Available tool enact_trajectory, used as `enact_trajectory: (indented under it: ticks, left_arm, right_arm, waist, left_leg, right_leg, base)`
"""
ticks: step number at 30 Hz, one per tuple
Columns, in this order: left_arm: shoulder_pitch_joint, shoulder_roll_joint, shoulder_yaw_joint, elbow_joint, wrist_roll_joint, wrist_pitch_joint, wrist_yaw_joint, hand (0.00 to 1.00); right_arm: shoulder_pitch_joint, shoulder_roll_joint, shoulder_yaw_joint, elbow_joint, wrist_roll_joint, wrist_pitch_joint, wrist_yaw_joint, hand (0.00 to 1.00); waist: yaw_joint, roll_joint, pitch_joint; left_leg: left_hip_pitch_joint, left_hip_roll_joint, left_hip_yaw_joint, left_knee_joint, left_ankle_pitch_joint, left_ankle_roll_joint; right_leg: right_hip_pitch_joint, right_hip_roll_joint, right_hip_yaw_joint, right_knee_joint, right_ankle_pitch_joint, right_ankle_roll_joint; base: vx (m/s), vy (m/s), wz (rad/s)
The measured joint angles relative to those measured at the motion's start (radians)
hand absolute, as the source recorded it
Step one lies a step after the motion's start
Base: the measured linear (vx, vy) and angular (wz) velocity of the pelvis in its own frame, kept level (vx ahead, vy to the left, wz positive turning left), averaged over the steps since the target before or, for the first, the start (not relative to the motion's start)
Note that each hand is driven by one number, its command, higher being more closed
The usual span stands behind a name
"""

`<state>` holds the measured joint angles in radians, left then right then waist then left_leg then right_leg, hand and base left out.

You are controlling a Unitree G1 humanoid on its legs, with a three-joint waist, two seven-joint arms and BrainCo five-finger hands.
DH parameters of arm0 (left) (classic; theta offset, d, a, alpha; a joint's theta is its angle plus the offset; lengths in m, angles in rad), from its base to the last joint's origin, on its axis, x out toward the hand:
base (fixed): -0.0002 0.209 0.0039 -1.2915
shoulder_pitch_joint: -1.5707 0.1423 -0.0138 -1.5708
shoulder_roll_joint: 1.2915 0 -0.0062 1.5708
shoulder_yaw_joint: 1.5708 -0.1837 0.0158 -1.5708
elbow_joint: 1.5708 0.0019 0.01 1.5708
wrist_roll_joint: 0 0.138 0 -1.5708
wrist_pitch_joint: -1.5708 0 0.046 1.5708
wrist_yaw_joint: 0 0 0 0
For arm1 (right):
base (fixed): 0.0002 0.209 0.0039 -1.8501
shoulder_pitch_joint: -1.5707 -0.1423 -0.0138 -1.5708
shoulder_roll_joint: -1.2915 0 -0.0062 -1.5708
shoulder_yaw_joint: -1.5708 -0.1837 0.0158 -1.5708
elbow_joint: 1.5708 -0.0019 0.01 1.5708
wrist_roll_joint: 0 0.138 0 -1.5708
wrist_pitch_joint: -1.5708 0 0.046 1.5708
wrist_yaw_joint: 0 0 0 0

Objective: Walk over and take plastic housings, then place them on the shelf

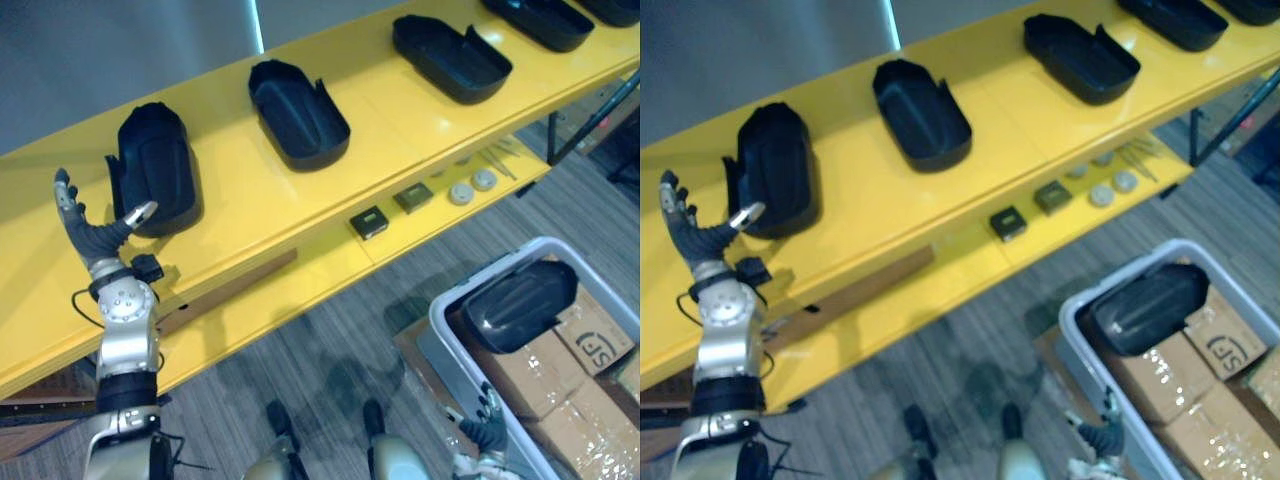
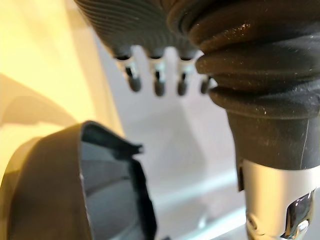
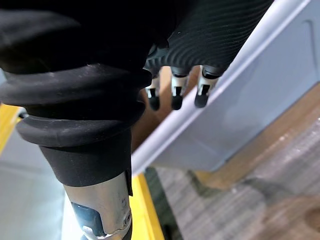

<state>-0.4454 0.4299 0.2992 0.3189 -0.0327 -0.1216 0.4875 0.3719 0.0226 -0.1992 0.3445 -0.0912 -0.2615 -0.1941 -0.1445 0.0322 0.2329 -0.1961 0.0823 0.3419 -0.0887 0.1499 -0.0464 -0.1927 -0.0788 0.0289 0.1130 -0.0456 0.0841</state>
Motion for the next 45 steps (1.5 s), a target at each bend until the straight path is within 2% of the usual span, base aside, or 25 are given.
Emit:
enact_trajectory:
  ticks: [4,10,16,19,21,25,33,37,39,45]
  left_arm:
    - [-0.046,0.039,-0.007,0.084,-0.009,0.024,-0.002,0.0]
    - [-0.103,0.046,-0.03,0.186,-0.041,0.05,-0.005,0.0]
    - [-0.12,0.067,-0.054,0.228,-0.094,0.063,-0.063,0.0]
    - [-0.12,0.101,-0.113,0.243,-0.202,0.057,-0.13,0.0]
    - [-0.117,0.127,-0.158,0.244,-0.342,0.033,-0.197,0.0]
    - [-0.105,0.169,-0.204,0.244,-0.472,0.006,-0.249,0.0]
    - [-0.1,0.204,-0.253,0.244,-0.579,-0.015,-0.313,0.0]
    - [-0.082,0.249,-0.297,0.239,-0.629,-0.025,-0.341,0.0]
    - [-0.074,0.27,-0.32,0.235,-0.637,-0.029,-0.348,0.0]
    - [-0.071,0.271,-0.321,0.232,-0.637,-0.031,-0.352,0.0]
  right_arm:
    - [-0.002,-0.003,0.032,0.001,0.001,-0.002,0.001,0.0]
    - [-0.002,-0.003,0.038,0.021,0.002,-0.002,0.001,0.0]
    - [-0.002,-0.009,0.052,0.022,0.009,-0.003,0.001,0.0]
    - [-0.002,-0.01,0.056,0.022,0.009,-0.002,0.002,0.0]
    - [-0.002,-0.013,0.057,0.022,0.009,0.002,0.003,0.0]
    - [-0.002,-0.029,0.078,0.021,0.008,0.004,0.005,0.0]
    - [-0.003,-0.053,0.089,0.023,0.007,0.004,0.017,0.0]
    - [-0.005,-0.066,0.113,0.036,0.007,0.005,0.021,0.0]
    - [-0.006,-0.066,0.118,0.043,0.007,0.005,0.021,0.0]
    - [-0.007,-0.068,0.121,0.047,0.007,0.005,0.022,0.0]
  waist:
    - [0.0,0.001,0.007]
    - [0.002,0.001,0.008]
    - [-0.001,0.002,0.008]
    - [0.005,0.002,0.008]
    - [0.01,0.002,0.008]
    - [0.014,0.003,0.008]
    - [0.019,0.003,0.009]
    - [0.017,0.003,0.008]
    - [0.017,0.003,0.008]
    - [0.017,0.003,0.008]
  left_leg:
    - [-0.017,-0.002,-0.002,0.0,0.001,0.001]
    - [-0.017,-0.006,-0.006,0.005,0.001,0.001]
    - [-0.016,-0.006,-0.008,0.0,0.001,0.001]
    - [-0.016,-0.007,-0.01,0.0,0.001,0.001]
    - [-0.016,-0.008,-0.01,0.0,0.001,0.001]
    - [-0.016,-0.007,-0.01,0.0,0.001,0.001]
    - [-0.016,-0.008,-0.009,0.0,0.001,0.001]
    - [-0.016,-0.007,-0.007,0.0,0.001,0.001]
    - [-0.016,-0.007,-0.007,0.0,0.001,0.001]
    - [-0.016,-0.007,-0.008,0.0,0.001,0.001]
  right_leg:
    - [-0.016,-0.001,-0.001,0.002,0.0,0.001]
    - [-0.014,-0.004,-0.001,0.001,0.001,0.001]
    - [-0.014,-0.005,-0.002,0.003,0.0,0.0]
    - [-0.014,-0.006,-0.002,0.003,0.0,0.0]
    - [-0.014,-0.006,-0.002,0.003,0.0,0.0]
    - [-0.014,-0.006,-0.002,0.001,0.0,0.0]
    - [-0.013,-0.007,-0.001,0.0,0.001,0.0]
    - [-0.014,-0.007,-0.001,-0.001,0.001,0.0]
    - [-0.014,-0.008,-0.001,-0.002,0.001,0.0]
    - [-0.013,-0.007,-0.001,-0.002,0.001,0.001]
  base:
    - [0.03,0.002,0.02]
    - [0.05,0.001,0.01]
    - [0.0,0.0,0.0]
    - [0.0,0.0,0.0]
    - [0.02,0.001,0.0]
    - [0.01,0.0,0.0]
    - [0.0,0.0,0.0]
    - [0.0,0.0,0.0]
    - [0.0,0.0,0.0]
    - [0.0,0.0,0.0]
